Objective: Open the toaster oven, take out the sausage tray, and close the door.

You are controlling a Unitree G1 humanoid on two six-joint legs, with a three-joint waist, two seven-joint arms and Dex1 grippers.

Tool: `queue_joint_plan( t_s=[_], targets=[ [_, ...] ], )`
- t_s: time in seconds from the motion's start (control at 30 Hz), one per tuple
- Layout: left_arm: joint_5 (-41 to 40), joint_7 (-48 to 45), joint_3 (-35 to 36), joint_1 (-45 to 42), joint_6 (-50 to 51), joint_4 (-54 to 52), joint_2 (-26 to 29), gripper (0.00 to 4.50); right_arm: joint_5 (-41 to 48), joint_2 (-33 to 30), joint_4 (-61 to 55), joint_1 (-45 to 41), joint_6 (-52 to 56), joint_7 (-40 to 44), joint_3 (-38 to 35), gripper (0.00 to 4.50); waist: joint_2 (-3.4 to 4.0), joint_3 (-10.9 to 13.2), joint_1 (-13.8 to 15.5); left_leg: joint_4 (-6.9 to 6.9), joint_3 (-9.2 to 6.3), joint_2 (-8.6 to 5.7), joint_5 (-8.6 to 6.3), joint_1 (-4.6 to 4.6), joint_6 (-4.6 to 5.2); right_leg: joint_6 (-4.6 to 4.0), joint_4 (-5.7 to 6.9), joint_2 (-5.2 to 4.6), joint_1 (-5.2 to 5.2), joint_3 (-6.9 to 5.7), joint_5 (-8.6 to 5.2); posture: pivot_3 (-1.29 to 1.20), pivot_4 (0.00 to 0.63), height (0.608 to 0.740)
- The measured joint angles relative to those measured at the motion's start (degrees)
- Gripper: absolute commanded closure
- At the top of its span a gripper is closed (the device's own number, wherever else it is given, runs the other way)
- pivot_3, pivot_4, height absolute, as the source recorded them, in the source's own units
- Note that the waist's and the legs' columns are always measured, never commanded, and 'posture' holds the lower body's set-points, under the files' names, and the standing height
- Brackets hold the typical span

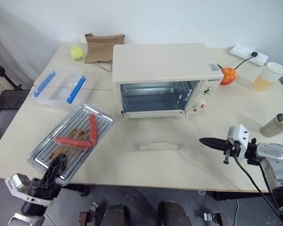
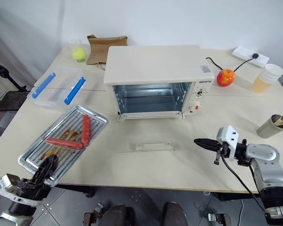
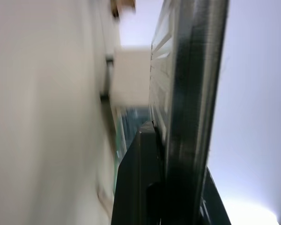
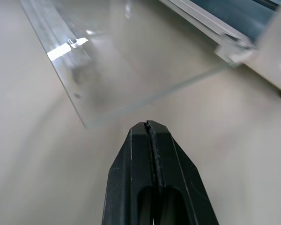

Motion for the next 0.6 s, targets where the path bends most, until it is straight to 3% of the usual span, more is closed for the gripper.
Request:
queue_joint_plan(
  t_s=[0.37,0.6],
  targets=[
    [-0.09,3.86,0.88,-6.10,-1.02,0.35,-0.52,4.50,1.22,3.58,1.42,-3.47,6.46,5.67,0.02,4.48,-0.02,-0.01,-0.16,0.01,0.13,-0.03,-0.08,-0.01,0.13,0.07,-0.06,0.10,-0.02,-0.14,0.04,0.00,0.150,0.740],
    [-0.08,3.59,3.12,-6.27,1.87,2.58,0.05,4.50,8.09,3.71,-7.91,-3.35,13.59,4.16,-5.38,4.48,-0.02,0.00,-0.06,0.00,0.09,-0.01,-0.13,-0.05,0.11,0.07,-0.08,0.06,-0.06,-0.07,0.04,0.00,0.150,0.740]
  ],
)
